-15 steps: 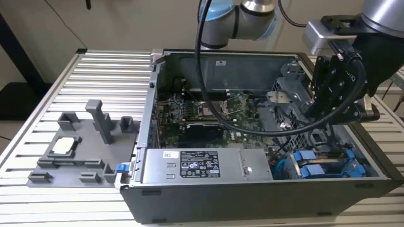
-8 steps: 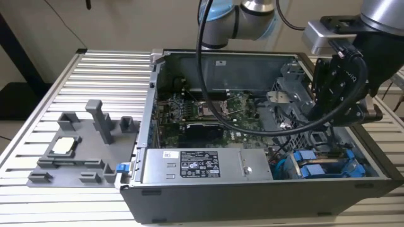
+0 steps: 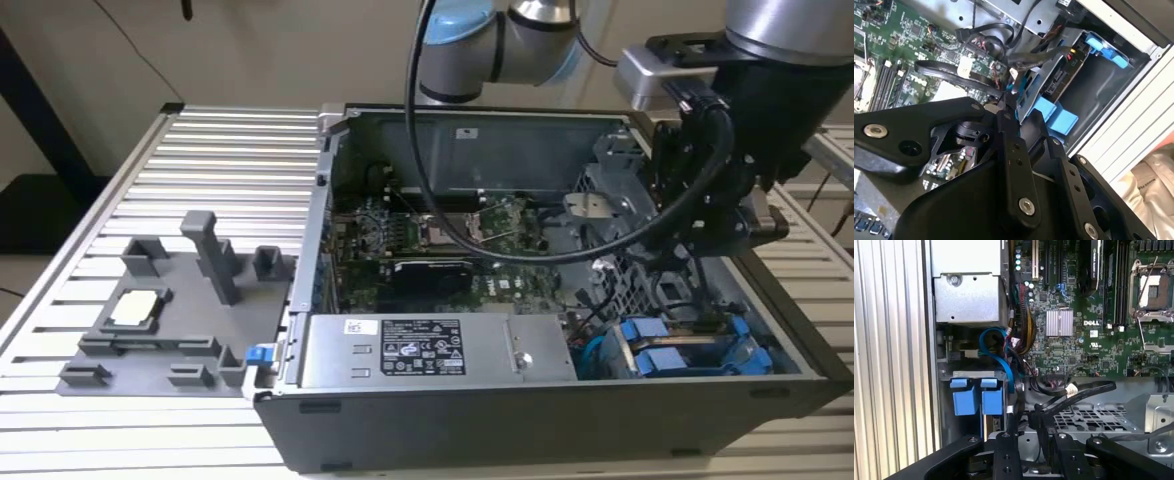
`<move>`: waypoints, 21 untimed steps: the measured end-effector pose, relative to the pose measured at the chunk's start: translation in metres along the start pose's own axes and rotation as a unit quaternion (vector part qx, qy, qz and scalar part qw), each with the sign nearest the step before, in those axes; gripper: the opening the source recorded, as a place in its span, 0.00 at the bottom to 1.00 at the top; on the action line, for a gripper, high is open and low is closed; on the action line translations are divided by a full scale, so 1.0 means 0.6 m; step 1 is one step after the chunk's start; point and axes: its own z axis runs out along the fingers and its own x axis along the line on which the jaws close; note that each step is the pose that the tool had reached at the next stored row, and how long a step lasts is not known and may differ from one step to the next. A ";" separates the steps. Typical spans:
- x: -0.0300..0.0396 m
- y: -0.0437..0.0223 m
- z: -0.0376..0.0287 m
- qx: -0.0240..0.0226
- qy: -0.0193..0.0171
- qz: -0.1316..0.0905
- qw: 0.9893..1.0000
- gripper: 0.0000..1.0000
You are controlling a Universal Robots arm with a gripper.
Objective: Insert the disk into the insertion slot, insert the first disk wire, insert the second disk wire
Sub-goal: 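Insert the second disk wire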
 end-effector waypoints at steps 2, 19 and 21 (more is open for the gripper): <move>-0.002 0.003 0.003 0.007 0.000 -0.002 1.000 0.33; -0.015 0.028 0.021 0.031 0.031 -0.021 0.999 0.33; -0.015 0.028 0.021 0.032 0.031 -0.025 0.999 0.33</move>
